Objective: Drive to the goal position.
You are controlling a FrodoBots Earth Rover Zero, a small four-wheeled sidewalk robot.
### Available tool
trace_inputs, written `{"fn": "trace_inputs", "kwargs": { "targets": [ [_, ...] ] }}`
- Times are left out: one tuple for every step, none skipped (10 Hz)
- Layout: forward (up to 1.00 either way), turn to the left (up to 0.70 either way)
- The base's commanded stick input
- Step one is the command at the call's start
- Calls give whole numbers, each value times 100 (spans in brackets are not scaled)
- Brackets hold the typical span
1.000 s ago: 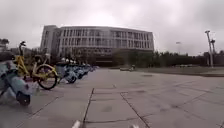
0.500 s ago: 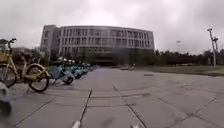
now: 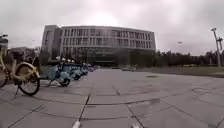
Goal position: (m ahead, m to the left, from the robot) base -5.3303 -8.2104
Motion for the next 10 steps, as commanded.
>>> {"fn": "trace_inputs", "kwargs": {
  "targets": [
    [70, 0],
    [70, 0],
    [70, 0],
    [70, 0],
    [70, 0],
    [70, 0],
    [70, -10],
    [70, -31],
    [70, -22],
    [70, -9]
  ]
}}
